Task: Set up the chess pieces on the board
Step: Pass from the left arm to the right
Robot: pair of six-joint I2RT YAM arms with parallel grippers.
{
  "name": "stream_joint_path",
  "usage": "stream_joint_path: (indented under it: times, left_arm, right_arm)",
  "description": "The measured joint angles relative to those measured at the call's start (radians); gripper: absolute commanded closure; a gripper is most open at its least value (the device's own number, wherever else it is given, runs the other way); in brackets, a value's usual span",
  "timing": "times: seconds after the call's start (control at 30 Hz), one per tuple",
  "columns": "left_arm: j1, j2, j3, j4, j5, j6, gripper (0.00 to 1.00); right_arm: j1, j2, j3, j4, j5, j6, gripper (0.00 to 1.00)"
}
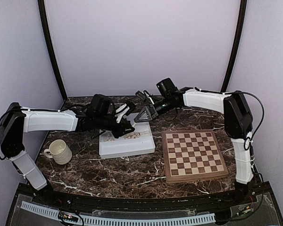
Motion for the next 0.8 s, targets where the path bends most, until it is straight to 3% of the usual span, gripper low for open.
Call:
stream_joint_path:
  times: [0.1,0.4,0.8]
  left_arm:
    - [0.000,0.000,0.002,0.000,-0.001,0.000,0.90]
    - [0.000,0.000,0.002,-0.003,-0.009,0.000,0.90]
    - [0.000,0.017,0.020,0.005,-0.075,0.005,0.81]
  right_arm:
    - [0.003,0.000,0.000,0.000,0.000,0.002,0.74]
    - [0.006,0.000,0.000,0.001,0.005,0.006,0.97]
    - [0.000,0.002,0.053,-0.060,0.074,-0.042,1.00]
